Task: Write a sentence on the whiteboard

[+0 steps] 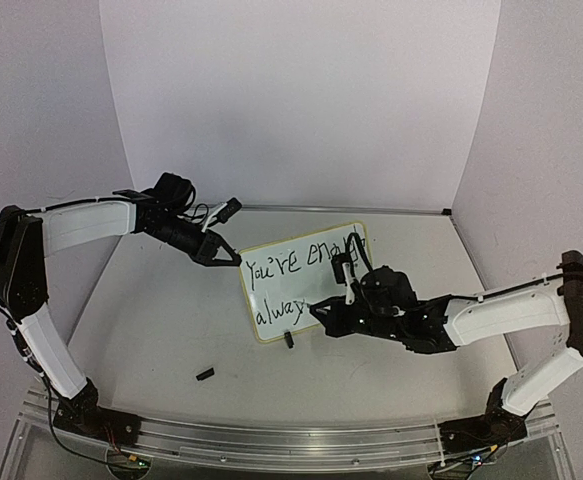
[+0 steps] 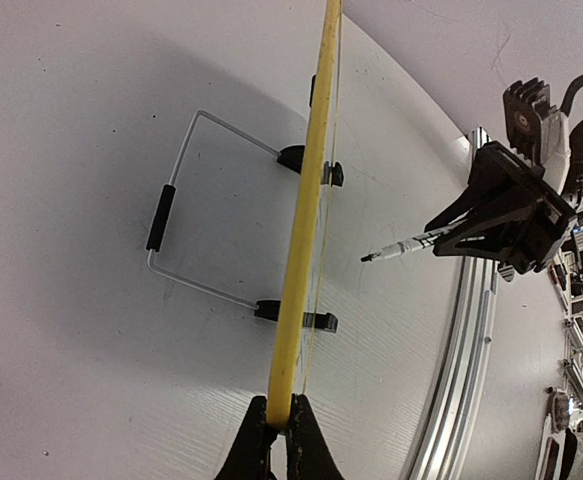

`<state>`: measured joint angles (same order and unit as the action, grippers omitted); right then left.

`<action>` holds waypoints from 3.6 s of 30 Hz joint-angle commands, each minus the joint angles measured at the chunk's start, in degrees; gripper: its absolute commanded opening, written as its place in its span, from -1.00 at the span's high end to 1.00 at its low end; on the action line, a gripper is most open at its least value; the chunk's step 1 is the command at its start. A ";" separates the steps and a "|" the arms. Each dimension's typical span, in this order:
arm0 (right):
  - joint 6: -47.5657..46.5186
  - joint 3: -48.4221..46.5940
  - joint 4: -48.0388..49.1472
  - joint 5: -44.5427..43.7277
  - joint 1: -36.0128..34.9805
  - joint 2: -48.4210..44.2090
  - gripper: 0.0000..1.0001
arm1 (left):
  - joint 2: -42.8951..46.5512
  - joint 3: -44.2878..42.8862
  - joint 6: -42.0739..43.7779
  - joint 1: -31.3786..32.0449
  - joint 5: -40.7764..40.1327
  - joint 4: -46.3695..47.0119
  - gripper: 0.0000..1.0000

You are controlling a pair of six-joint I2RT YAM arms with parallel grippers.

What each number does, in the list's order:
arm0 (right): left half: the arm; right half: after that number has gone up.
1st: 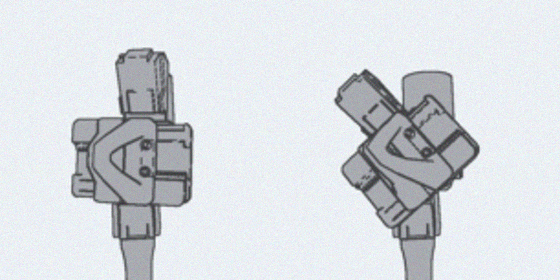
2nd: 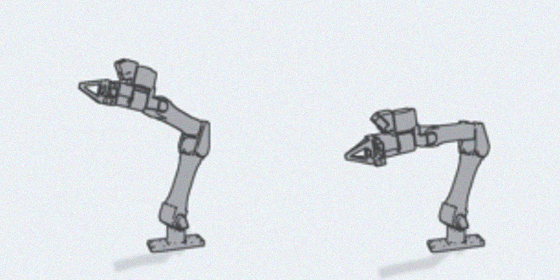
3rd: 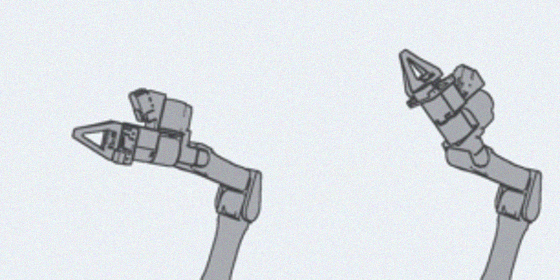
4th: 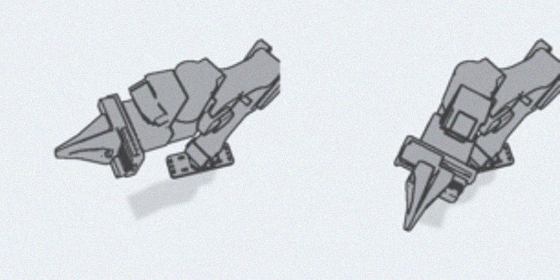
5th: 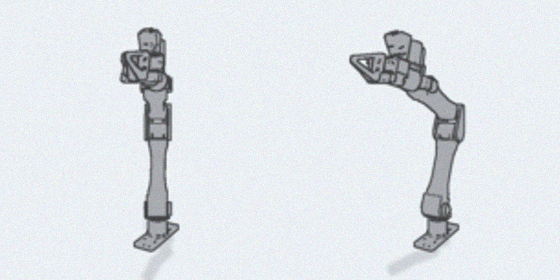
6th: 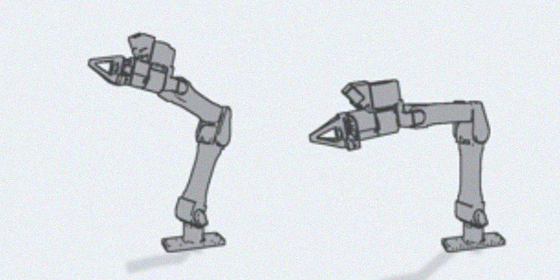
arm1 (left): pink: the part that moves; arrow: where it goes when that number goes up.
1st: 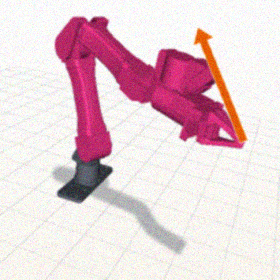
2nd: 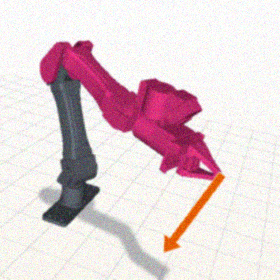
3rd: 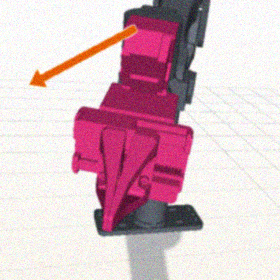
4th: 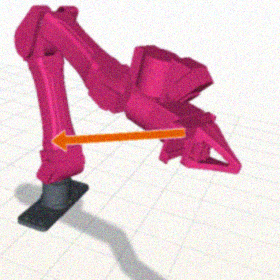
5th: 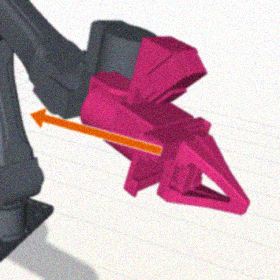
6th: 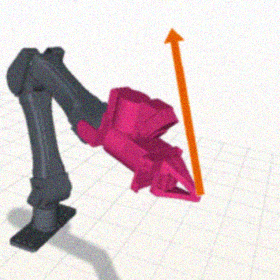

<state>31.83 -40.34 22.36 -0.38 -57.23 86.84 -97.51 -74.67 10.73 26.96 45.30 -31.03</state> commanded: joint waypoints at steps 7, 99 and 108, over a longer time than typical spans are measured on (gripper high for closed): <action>1.72 1.58 0.58 -5.86 2.25 -0.88 1.00 | 0.62 -0.74 3.73 0.99 -3.90 -2.39 1.00; 5.62 7.90 0.60 -7.04 5.33 -4.62 1.00 | 0.70 -0.82 3.91 1.45 -4.26 -2.60 1.00; 5.34 6.27 -0.13 -6.12 5.31 -1.79 1.00 | 0.61 -0.82 3.90 1.52 -4.34 -2.65 1.00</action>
<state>36.73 -32.84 22.74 -5.74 -52.05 83.02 -97.36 -74.67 11.05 27.26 45.09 -31.03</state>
